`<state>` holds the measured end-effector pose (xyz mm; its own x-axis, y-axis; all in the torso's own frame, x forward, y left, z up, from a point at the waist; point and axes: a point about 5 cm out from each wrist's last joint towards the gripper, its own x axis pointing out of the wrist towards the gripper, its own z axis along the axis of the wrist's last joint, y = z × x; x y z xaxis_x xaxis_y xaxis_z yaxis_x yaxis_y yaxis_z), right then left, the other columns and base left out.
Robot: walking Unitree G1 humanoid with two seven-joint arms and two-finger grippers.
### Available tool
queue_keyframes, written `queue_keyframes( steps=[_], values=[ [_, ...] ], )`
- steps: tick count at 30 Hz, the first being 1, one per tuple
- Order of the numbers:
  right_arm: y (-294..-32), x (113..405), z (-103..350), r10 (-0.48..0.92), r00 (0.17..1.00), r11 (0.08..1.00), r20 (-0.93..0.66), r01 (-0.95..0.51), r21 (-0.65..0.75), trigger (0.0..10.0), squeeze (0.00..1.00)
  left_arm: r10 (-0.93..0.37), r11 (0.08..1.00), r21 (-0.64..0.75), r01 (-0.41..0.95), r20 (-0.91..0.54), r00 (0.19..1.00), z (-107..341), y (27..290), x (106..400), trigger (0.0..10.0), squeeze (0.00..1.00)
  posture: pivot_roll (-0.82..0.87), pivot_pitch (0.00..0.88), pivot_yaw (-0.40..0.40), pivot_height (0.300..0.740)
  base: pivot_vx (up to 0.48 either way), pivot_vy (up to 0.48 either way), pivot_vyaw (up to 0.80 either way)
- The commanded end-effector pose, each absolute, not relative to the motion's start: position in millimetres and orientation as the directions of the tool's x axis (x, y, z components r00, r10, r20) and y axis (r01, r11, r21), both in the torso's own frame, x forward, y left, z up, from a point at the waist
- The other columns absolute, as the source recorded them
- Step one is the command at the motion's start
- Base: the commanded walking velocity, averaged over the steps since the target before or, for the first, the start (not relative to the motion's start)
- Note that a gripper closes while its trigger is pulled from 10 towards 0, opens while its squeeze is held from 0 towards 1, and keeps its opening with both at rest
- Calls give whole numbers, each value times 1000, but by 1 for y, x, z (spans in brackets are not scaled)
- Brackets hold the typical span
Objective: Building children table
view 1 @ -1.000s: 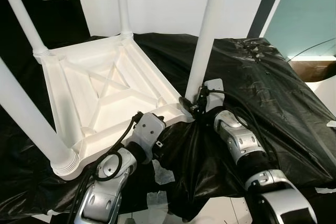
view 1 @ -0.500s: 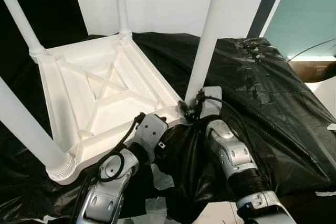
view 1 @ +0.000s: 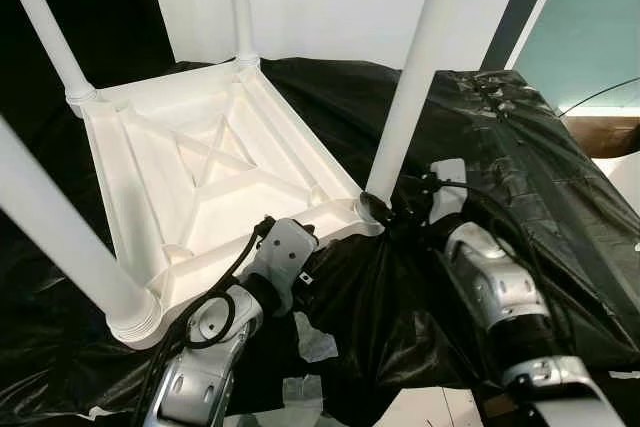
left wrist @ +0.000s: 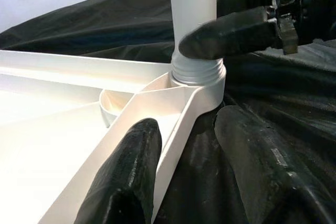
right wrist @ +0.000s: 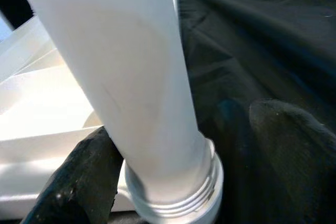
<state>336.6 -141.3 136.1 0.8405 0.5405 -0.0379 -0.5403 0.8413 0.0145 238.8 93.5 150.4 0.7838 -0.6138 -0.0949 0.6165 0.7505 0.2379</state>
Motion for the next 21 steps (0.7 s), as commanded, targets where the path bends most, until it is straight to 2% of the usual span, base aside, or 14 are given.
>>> queue_keyframes(
  steps=[1, 2, 5, 7, 10, 14, 18, 19, 20, 21],
  values=[
    [-147, 337, 134, 548, 835, 836, -50, -548, 14, 10000, 0, -588, 770, 240, 591, -95, 804, 148, 94, 239, 10000, 0, 96, 36, -77, 740, 0, 0, 0],
    [-148, 341, 136, 642, 763, 764, -71, -645, -20, 10000, 0, -588, 768, 245, 591, -96, 803, 148, 94, 239, 10000, 0, 95, 36, -76, 740, 0, 0, 0],
    [-146, 344, 139, 690, 719, 719, -84, -694, -33, 10000, 0, -587, 769, 247, 590, -95, 804, 148, 94, 240, 10000, 0, 100, 31, -76, 740, 0, 0, 0],
    [-137, 352, 146, 770, 629, 625, -108, -777, -67, 10000, 0, -583, 772, 248, 585, -92, 807, 149, 95, 241, 10000, 0, 106, 29, -79, 740, 0, 0, 0],
    [-136, 353, 147, 782, 613, 608, -113, -790, -78, 10000, 0, -582, 772, 248, 585, -92, 808, 149, 96, 241, 10000, 0, 106, 29, -79, 740, 0, 0, 0],
    [-126, 360, 150, 824, 540, 526, -170, -841, -123, 10000, 0, -579, 775, 250, 581, -90, 811, 150, 96, 241, 10000, 0, 122, 25, -84, 740, 0, 0, 0],
    [-124, 362, 150, 835, 515, 499, -193, -857, -128, 10000, 0, -576, 777, 250, 578, -89, 813, 151, 96, 241, 10000, 0, 122, 25, -84, 740, 0, 0, 0],
    [-123, 364, 150, 838, 507, 488, -202, -862, -136, 7412, 0, -573, 779, 250, 575, -89, 815, 151, 97, 241, 10000, 0, 130, 24, -84, 740, 0, 0, 0],
    [-123, 364, 150, 838, 507, 488, -202, -862, -136, 7412, 0, -573, 779, 250, 575, -89, 815, 151, 97, 241, 10000, 0, 130, 24, -84, 740, 0, 0, 0],
    [-123, 364, 150, 839, 503, 482, -207, -864, -142, 235, 0, -571, 780, 249, 574, -89, 816, 151, 97, 241, 10000, 0, 130, 24, -84, 740, 0, 0, 0]
  ],
)
